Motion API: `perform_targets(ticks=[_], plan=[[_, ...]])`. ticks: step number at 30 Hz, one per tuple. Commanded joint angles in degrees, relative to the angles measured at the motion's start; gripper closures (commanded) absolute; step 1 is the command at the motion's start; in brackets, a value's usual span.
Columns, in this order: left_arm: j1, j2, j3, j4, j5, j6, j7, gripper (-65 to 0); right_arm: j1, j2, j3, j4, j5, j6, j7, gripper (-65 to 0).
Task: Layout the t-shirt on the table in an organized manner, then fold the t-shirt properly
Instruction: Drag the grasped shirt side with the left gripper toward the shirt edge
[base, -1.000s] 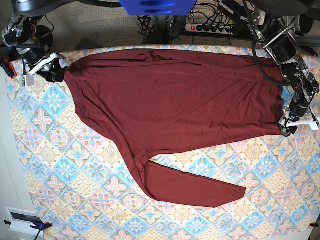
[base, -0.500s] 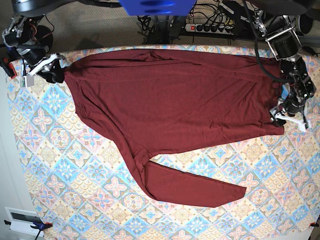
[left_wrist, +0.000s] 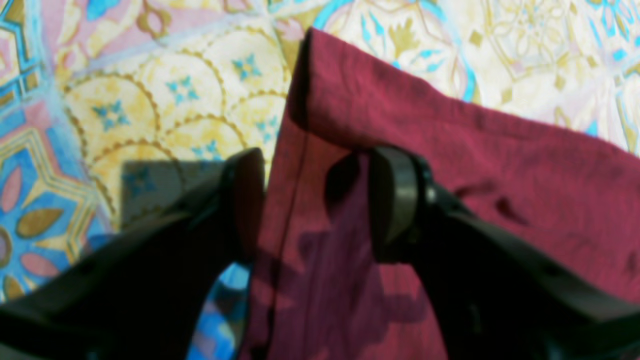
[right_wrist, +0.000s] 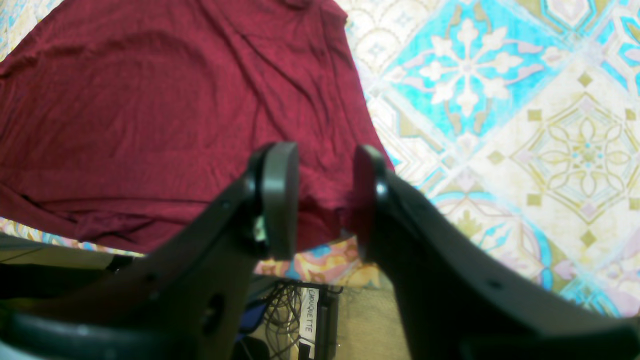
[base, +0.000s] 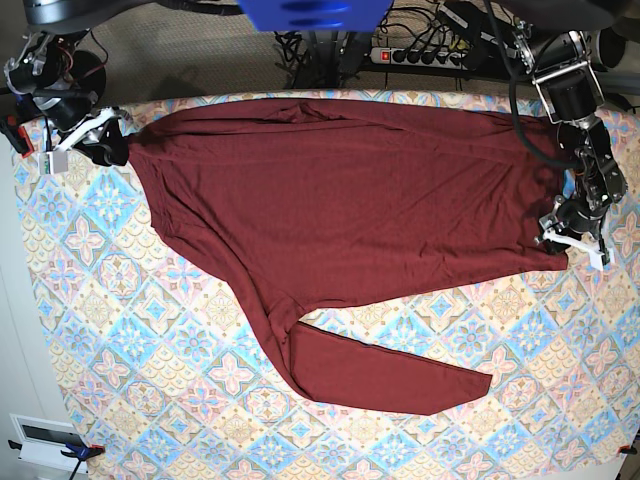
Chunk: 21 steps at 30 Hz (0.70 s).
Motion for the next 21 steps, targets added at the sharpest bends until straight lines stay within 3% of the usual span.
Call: perform_targets(ticks=[1,5,11,17,21], plan=[[-1.1,0.0,0.1,-0.4,-0.3,0.0,1.4,-28.1,0.0,1.0,0.4,0.9,1.2,0.2,1.3,-17.7],[-2.0,0.8,0.2,-1.1,-0.3,-0.1,1.4,-22.7,-0.1,1.0,0.4,1.0,1.2,0.2,1.2,-17.7],[-2.1,2.2,0.2,-0.8,-0.5,-0.1,1.4,-7.2,-0.3,1.0,0.4,1.2,1.2,0.2,1.2,-17.7],[-2.1,2.2,0.2,0.0,-0.7,-0.1,1.4,0.0,-0.4,1.0,0.5,1.2,1.2,1.8,1.2,-17.7],[-1.0,2.1,-0.2,4.0,-0.8,-0.1,1.4,0.0,0.0,1.0,0.3,1.2,1.2,1.9,1.2,-17.7]])
